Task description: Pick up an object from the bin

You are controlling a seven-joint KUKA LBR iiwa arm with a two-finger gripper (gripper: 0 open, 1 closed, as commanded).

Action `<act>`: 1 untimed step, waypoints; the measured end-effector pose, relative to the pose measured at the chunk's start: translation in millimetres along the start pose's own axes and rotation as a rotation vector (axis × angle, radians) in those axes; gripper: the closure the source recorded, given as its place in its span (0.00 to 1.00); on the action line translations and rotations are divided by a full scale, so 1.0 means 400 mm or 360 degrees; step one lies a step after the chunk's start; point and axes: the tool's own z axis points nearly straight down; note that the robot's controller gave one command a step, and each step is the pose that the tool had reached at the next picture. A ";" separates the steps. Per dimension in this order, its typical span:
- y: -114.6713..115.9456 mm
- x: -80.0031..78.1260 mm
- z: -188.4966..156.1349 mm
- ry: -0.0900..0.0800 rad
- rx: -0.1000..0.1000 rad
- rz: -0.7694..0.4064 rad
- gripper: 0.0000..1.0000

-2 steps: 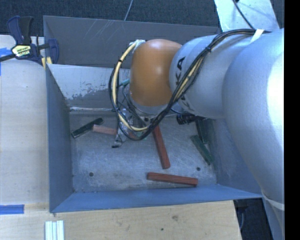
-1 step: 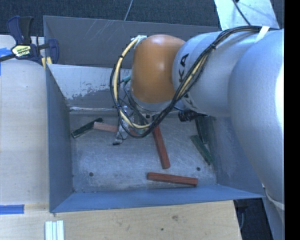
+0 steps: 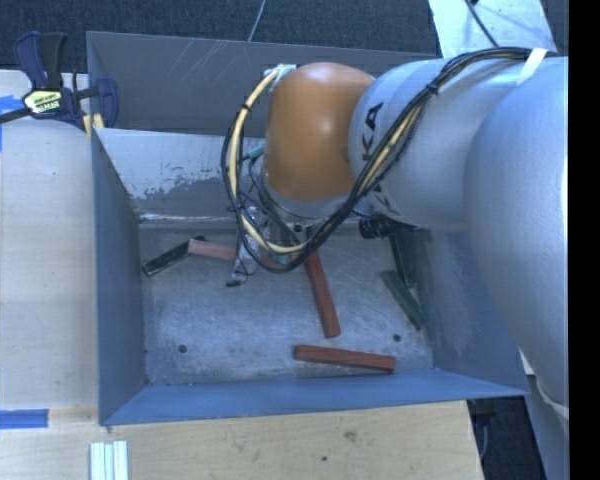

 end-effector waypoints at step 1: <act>0.000 -0.001 -0.012 -0.0002 -0.0001 0.0000 1.00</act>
Offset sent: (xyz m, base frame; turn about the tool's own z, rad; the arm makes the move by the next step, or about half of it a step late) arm 0.0000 0.0000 0.0175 0.0000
